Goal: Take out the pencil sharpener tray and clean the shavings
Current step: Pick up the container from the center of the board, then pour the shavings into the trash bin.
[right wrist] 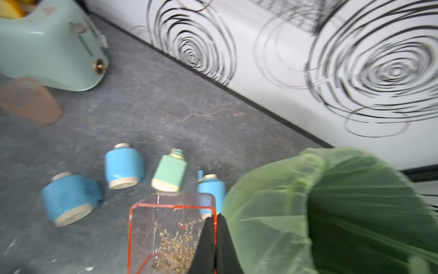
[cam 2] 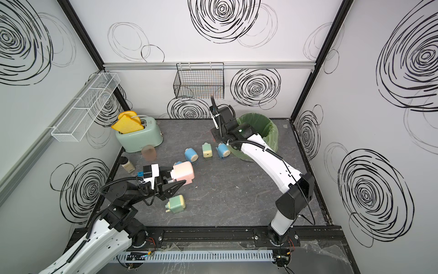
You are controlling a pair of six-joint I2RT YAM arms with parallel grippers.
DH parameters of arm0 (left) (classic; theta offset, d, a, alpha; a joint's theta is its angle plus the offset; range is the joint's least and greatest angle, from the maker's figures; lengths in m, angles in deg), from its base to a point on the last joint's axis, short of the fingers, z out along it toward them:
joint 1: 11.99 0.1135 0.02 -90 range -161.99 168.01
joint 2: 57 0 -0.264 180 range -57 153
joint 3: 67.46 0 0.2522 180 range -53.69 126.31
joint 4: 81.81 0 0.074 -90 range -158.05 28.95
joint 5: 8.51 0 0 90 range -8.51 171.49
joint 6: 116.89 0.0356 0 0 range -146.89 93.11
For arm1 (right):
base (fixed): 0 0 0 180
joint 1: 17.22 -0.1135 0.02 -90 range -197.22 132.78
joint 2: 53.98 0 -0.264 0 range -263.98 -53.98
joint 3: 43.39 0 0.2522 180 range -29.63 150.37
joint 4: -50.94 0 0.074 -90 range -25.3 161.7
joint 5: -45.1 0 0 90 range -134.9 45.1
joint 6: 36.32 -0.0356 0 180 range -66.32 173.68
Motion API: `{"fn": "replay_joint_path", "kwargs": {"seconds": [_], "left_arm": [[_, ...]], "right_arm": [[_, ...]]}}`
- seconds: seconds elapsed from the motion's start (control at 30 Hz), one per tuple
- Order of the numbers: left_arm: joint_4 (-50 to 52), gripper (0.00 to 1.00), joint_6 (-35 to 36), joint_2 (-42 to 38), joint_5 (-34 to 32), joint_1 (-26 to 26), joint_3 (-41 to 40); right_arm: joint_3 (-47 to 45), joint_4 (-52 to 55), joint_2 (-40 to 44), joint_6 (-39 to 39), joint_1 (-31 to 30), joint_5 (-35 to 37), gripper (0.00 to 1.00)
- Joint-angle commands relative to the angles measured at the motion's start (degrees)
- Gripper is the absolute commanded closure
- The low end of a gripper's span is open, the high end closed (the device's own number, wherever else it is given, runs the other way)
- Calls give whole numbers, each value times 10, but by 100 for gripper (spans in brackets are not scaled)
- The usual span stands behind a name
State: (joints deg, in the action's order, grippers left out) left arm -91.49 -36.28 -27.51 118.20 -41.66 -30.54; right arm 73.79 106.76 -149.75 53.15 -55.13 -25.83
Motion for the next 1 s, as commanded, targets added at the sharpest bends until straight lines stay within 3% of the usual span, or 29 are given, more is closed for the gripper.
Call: {"fn": "replay_joint_path", "kwargs": {"seconds": [0.0, 0.13, 0.37, 0.43, 0.53, 0.6, 0.8, 0.9, 0.97], "left_arm": [[-30, 93, 12, -9, -8, -6, 23], [-26, 93, 15, -9, -9, -8, 23], [-28, 93, 15, -8, -8, -10, 23], [-29, 93, 15, -8, -7, -10, 23], [-28, 93, 15, -6, -8, -10, 23], [-29, 93, 15, -5, -7, -10, 22], [-32, 93, 14, -2, -7, -12, 22], [-33, 93, 14, -2, -8, -12, 22], [-33, 93, 14, -1, -7, -12, 22]], "right_arm": [[32, 34, -11, 37, 42, 67, 100], [36, 2, -6, 62, 77, 117, 100], [-66, -150, -20, 192, 80, 367, 100], [-130, -274, -12, 285, 75, 438, 100], [-255, -588, 0, 534, 76, 513, 100], [-282, -683, 2, 600, 86, 522, 100], [-294, -737, 18, 652, 101, 487, 100], [-268, -664, 20, 605, 101, 474, 100], [-271, -672, 30, 611, 99, 470, 100]]}}
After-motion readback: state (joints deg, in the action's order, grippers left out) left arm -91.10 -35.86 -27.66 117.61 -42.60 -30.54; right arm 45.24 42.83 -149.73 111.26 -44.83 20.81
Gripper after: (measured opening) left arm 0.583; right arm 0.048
